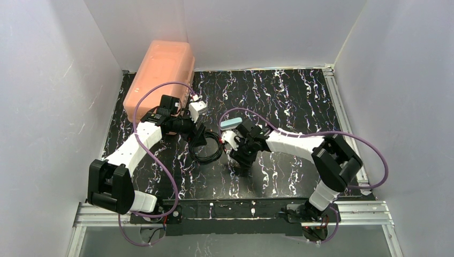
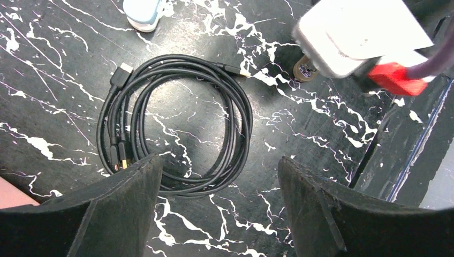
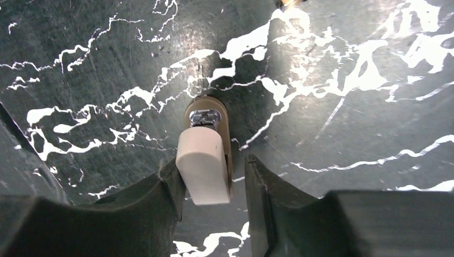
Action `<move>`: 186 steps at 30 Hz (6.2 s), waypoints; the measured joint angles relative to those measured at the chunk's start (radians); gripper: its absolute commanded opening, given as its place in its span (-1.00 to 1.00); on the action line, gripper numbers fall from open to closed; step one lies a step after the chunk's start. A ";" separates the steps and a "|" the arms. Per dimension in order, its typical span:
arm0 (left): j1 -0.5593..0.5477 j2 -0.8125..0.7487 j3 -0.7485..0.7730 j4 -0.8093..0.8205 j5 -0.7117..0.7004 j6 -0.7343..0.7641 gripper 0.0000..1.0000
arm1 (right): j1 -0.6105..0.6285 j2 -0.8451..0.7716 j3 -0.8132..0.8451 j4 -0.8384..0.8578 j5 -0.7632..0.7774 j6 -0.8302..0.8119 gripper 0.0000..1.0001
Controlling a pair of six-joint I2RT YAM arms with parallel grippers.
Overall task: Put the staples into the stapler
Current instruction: Close the stapler at the center of the board.
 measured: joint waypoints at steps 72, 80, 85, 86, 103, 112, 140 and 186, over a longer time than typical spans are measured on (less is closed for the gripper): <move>-0.243 0.375 0.097 0.497 0.394 -0.931 0.96 | -0.131 -0.224 0.115 -0.200 -0.082 -0.397 -0.88; -0.270 0.412 0.097 0.513 0.387 -0.967 0.60 | -0.132 -0.214 0.134 -0.210 -0.063 -0.381 -0.88; -0.282 0.430 0.097 0.519 0.394 -0.988 0.12 | -0.132 -0.211 0.134 -0.209 -0.053 -0.363 -0.88; -0.284 0.433 0.099 0.522 0.400 -0.992 0.02 | -0.132 -0.211 0.134 -0.208 -0.050 -0.360 -0.88; -0.282 0.492 0.131 0.544 0.451 -1.013 -1.00 | -0.146 -0.208 0.134 -0.214 -0.039 -0.351 -0.89; -0.282 0.481 0.130 0.544 0.442 -0.994 0.08 | -0.172 -0.209 0.132 -0.209 -0.091 -0.367 -0.90; -0.289 0.468 0.130 0.555 0.457 -0.984 0.14 | -0.190 -0.252 0.090 -0.165 -0.152 -0.396 -0.59; -0.150 0.227 0.072 0.240 0.095 -0.650 0.61 | -0.243 -0.070 -0.117 -0.012 -0.166 -0.483 0.38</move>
